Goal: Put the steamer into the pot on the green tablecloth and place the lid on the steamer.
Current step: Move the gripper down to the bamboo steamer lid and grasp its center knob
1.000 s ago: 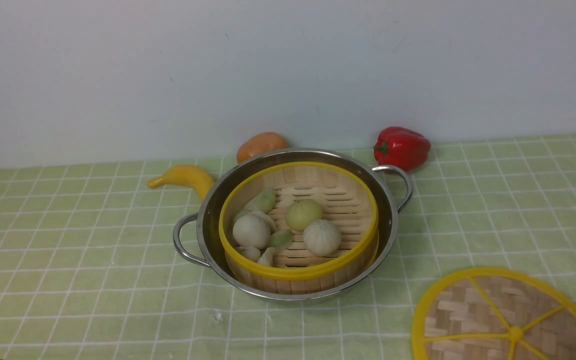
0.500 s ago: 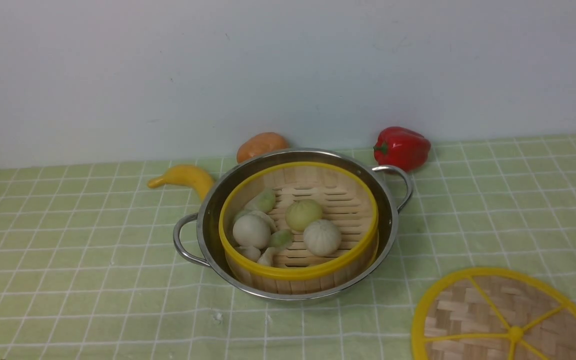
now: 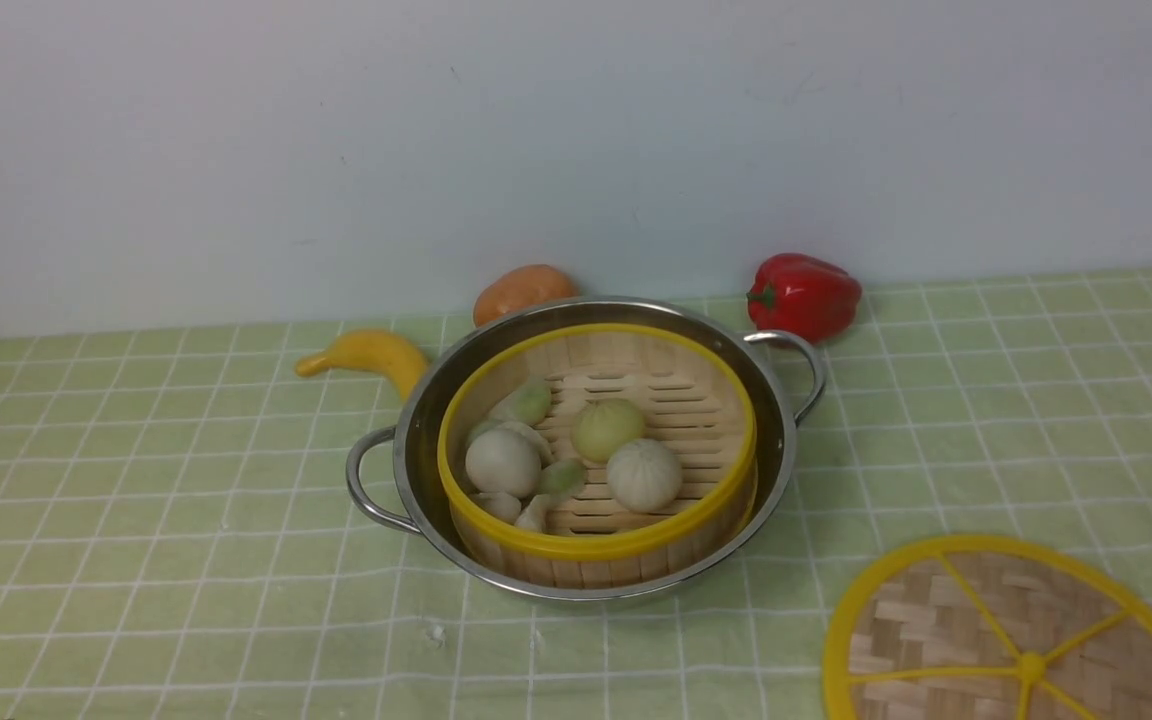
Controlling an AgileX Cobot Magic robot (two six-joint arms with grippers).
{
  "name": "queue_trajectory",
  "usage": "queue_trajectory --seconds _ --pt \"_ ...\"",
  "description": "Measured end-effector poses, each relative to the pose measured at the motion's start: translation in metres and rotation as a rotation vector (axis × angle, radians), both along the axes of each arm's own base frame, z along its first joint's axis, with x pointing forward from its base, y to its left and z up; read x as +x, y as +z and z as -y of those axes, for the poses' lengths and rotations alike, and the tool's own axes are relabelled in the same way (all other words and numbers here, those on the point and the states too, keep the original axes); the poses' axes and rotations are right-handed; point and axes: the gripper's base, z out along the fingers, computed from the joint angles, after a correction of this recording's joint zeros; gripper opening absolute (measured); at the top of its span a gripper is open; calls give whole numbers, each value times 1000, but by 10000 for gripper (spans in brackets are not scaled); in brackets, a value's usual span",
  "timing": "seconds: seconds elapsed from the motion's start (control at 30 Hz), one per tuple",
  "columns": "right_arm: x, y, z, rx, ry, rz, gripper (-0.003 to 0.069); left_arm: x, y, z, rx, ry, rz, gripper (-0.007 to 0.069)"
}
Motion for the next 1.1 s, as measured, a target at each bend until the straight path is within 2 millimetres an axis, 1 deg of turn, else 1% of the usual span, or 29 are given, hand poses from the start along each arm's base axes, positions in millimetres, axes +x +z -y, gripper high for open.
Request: queue_trajectory --seconds 0.07,0.13,0.17,0.2,0.23,0.3,0.37,0.4,0.43,0.47,0.5,0.53,0.6,0.67,0.7,0.77,0.8,0.83,0.93,1.0,1.03,1.1 --pt "-2 -4 -1 1 15 -64 240 0 0 0 0 0 0 211" --pt "-4 -5 -1 -6 21 -89 240 0 0 0 0 0 0 211" --pt "-7 -6 -2 -25 31 -136 240 0 0 0 0 0 0 211" --pt "-12 -5 -2 -82 52 -223 240 0 0 0 0 0 0 211" --pt "-13 -7 -2 -90 55 -236 240 0 0 0 0 0 0 211" --pt "-9 -2 -4 -197 97 -383 240 0 0 0 0 0 0 218" --pt "7 6 -6 -317 147 -476 240 0 0 0 0 0 0 223" --pt "19 9 -8 -382 183 -514 240 0 0 0 0 0 0 223" --pt "28 10 -10 -413 207 -546 240 0 0 0 0 0 0 223" --pt "30 10 -10 -434 219 -549 240 0 0 0 0 0 0 223" --pt "39 10 -12 -471 250 -576 240 0 0 0 0 0 0 223" --pt "54 7 -15 -519 309 -619 240 0 0 0 0 0 0 223" --pt "78 2 -20 -554 373 -667 240 0 0 0 0 0 0 231" --pt "102 -5 -25 -566 415 -709 240 0 0 0 0 0 0 233" --pt "115 -12 -26 -567 432 -757 240 0 0 0 0 0 0 234" --pt "132 -24 -28 -566 459 -845 240 0 0 0 0 0 0 241" --pt "134 -26 -28 -566 461 -855 240 0 0 0 0 0 0 241" --pt "150 -40 -30 -565 480 -937 240 0 0 0 0 0 0 243" --pt "167 -54 -37 -565 498 -1009 240 0 0 0 0 0 0 243" --pt "188 -67 -52 -589 528 -1070 240 0 0 0 0 0 0 243" --pt "189 -68 -54 -591 530 -1073 240 0 0 0 0 0 0 243" --pt "198 -72 -62 -608 535 -1101 240 0 0 0 0 0 0 243"
